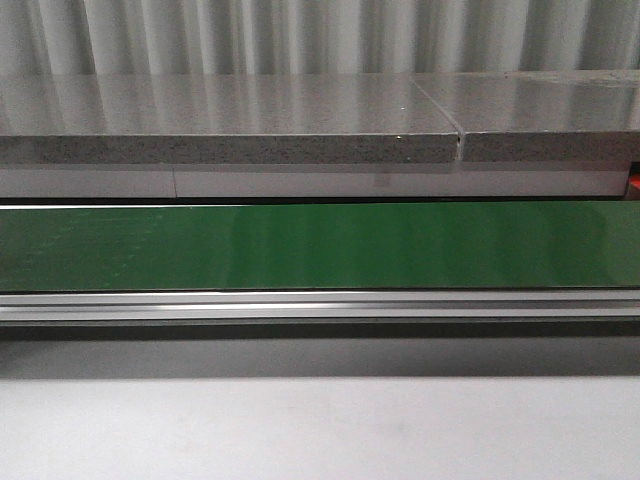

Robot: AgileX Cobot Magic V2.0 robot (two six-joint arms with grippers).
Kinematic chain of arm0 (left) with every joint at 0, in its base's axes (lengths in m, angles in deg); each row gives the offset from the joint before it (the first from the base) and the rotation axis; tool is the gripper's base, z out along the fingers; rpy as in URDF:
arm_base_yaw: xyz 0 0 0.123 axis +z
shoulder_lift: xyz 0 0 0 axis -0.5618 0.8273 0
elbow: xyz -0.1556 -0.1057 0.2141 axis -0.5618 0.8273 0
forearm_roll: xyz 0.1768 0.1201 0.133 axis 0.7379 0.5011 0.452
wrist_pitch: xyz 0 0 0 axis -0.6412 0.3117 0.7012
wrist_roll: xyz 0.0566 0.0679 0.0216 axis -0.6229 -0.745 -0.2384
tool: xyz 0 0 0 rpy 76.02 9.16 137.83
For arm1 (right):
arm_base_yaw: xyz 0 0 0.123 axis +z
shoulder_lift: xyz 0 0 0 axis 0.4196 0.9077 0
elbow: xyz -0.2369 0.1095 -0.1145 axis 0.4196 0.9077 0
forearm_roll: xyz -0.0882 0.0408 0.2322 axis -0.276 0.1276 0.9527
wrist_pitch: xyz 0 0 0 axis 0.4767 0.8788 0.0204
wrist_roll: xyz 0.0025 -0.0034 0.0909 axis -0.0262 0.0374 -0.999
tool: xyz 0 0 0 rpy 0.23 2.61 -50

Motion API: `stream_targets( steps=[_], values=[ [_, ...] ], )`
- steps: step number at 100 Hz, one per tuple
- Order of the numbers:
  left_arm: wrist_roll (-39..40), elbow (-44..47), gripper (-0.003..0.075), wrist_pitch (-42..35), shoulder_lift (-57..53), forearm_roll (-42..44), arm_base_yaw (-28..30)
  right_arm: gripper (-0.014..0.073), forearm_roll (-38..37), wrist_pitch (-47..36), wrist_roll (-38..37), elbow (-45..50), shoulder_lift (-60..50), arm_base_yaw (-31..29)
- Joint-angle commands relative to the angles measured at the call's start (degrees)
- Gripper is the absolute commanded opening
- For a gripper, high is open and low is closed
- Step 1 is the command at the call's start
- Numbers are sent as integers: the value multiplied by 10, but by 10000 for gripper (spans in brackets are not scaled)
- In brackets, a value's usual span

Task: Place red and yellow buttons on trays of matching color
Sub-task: 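Lift the red button onto the green belt and open the left gripper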

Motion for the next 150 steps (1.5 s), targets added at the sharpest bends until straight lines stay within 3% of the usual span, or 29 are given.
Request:
stream_targets(
  steps=[1,18,28,85,150],
  values=[
    [4,-15,202,-17,-19,-9,-3,-60,-2,-48,5,-11,-12,-1],
    [5,-15,479,-24,-19,-23,-3,-60,-2,-48,5,-11,-12,-1],
    [5,-16,559,-29,-19,-24,-3,-60,-2,-48,5,-11,-12,-1],
    [6,-97,555,8,-20,-32,7,-60,-2,-48,5,-11,-12,-1],
    [0,-99,555,81,2,-7,167,-60,-2,-48,5,-11,-12,-1]
  ],
)
